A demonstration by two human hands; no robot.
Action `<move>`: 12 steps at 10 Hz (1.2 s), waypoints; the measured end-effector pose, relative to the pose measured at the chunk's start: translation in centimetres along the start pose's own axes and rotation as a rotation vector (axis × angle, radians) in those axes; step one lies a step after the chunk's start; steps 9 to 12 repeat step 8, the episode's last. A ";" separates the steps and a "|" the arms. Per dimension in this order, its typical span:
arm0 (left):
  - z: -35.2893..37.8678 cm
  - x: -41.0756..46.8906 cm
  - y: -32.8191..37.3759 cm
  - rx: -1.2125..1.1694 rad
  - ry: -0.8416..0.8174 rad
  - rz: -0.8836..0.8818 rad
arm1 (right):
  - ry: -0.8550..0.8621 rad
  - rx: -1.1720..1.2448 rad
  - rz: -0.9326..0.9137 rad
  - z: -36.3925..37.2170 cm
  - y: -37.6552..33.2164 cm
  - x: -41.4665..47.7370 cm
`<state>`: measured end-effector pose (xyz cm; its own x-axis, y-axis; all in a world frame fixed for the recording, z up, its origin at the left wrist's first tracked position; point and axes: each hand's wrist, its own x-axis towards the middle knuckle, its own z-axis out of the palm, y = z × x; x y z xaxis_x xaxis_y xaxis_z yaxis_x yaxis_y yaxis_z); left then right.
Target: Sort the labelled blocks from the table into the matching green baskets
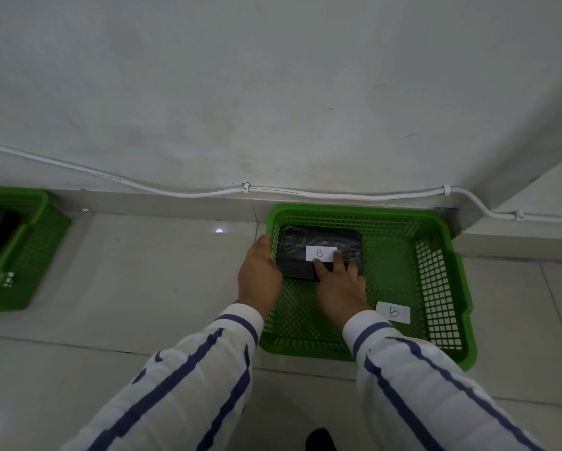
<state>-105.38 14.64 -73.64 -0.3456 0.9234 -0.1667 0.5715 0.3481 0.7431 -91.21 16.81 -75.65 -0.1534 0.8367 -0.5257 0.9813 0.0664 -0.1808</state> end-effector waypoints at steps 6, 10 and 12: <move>-0.5 0.1 0.7 -0.034 -0.093 -0.022 | 0.114 0.167 -0.019 -0.6 0.6 -1.6; -1.5 -0.8 3.0 0.017 -0.089 -0.039 | 0.192 0.202 -0.023 -3.3 0.4 -3.6; -1.5 -0.8 3.0 0.017 -0.089 -0.039 | 0.192 0.202 -0.023 -3.3 0.4 -3.6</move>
